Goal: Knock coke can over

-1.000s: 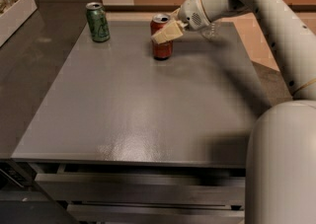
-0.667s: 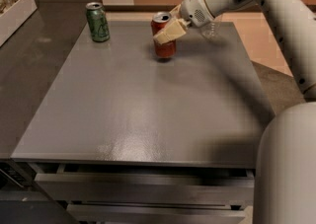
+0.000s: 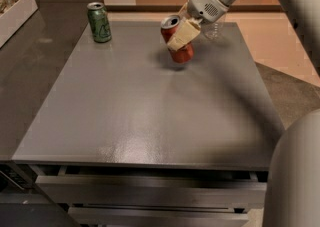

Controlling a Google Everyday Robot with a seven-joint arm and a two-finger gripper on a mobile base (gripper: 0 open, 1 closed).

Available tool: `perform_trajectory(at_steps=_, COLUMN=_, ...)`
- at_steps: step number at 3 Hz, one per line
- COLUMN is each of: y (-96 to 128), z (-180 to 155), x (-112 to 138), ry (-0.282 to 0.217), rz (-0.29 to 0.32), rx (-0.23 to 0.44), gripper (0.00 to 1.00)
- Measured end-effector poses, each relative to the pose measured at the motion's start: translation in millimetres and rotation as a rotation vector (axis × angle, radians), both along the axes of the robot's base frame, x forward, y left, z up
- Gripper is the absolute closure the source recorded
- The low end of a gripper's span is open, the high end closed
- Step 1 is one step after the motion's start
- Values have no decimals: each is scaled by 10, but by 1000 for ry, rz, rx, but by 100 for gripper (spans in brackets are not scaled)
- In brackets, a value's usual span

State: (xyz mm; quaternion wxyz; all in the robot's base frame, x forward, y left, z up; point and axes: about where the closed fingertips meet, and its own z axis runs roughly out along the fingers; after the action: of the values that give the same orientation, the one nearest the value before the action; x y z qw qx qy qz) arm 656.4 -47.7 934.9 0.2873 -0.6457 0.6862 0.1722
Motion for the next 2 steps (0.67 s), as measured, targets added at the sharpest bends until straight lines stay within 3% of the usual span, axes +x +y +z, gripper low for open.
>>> perform_trajectory(at_steps=1, y=-114, z=-73, x=-158, ry=29, rz=17, rx=-168, gripper=100)
perform_trajectory(at_steps=2, y=-150, z=-128, x=-258, ry=15, rz=41, rx=-334, gripper=82)
